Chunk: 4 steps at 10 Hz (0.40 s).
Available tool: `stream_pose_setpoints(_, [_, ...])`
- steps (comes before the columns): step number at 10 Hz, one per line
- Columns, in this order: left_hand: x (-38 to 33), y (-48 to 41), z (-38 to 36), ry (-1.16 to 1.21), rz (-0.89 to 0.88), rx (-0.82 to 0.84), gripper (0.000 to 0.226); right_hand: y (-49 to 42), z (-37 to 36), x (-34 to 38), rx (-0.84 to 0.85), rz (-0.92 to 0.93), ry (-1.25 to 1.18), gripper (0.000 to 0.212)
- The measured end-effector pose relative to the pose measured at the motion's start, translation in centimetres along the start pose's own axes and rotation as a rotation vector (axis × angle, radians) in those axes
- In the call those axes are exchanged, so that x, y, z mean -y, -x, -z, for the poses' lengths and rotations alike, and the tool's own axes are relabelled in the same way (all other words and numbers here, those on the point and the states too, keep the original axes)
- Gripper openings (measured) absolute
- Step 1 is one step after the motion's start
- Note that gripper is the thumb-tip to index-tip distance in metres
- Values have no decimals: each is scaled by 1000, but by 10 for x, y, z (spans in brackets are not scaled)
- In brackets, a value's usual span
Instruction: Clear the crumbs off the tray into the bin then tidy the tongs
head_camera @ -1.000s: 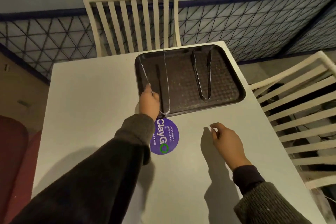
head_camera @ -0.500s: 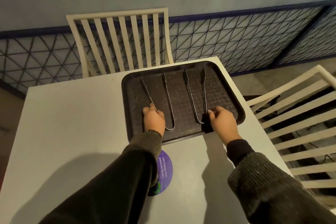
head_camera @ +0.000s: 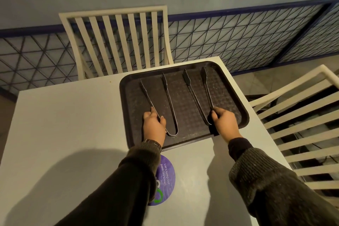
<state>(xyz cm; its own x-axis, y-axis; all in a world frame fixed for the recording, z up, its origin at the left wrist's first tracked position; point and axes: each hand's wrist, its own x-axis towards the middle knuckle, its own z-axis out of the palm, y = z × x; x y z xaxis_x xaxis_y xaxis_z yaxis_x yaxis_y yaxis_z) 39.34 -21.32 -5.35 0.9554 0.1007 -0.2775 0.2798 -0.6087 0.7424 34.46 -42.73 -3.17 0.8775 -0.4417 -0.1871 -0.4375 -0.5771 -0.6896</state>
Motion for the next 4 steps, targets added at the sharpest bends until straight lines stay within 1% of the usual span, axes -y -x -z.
stream_pose_setpoints(3, [1, -4, 1, 13, -1, 25, 38, 1, -4, -2, -21, 24, -22, 34])
stream_pose_setpoints(4, [-2, -2, 0, 39, -1, 33, 46, -3, -5, -2, -27, -30, -42, 37])
